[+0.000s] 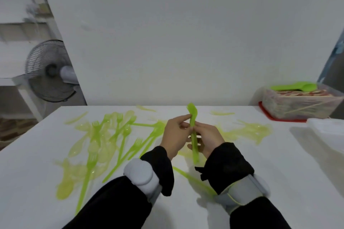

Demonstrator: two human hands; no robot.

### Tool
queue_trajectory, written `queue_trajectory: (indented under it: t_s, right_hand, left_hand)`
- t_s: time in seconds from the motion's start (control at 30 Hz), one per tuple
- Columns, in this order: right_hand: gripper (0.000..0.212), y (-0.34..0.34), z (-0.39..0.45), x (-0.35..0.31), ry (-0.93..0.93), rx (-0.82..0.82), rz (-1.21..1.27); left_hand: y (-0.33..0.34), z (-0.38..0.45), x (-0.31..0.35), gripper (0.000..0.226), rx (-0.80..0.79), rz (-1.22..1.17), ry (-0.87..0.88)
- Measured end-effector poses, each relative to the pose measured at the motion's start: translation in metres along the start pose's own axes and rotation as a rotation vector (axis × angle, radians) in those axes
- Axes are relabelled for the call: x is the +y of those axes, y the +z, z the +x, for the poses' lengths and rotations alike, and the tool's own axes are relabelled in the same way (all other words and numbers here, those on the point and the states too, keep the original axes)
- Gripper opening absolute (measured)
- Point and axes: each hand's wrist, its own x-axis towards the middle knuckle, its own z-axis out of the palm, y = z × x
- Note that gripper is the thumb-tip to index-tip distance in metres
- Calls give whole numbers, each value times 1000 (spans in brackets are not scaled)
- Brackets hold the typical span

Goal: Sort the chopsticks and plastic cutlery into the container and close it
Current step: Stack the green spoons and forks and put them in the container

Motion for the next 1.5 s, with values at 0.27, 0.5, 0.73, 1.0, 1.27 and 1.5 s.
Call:
queue_trajectory:
  t_s: [0.27, 0.5, 0.73, 1.0, 1.27, 1.5]
  right_hand:
    - [29, -33, -7, -3, -81, 118, -134]
    - [26, -55, -12, 1, -14, 227, -122]
    - [27, -55, -11, 1, -57, 222, -40]
    - [30, -17, -8, 3, -69, 159, 220]
    - [34, 8, -5, 10, -39, 49, 230]
    - [27, 17, 6, 23, -30, 77, 170]
  left_hand:
    - [-5, -2, 3, 51, -322, 453, 87]
    - [-7, -39, -17, 17, -860, 1037, 162]
    - [-45, -15, -4, 17, -672, 853, 135]
    - [-44, -12, -1, 35, -144, 171, 82]
    - [-21, -16, -11, 43, -147, 184, 70]
    - [-56, -6, -8, 43, -159, 523, 62]
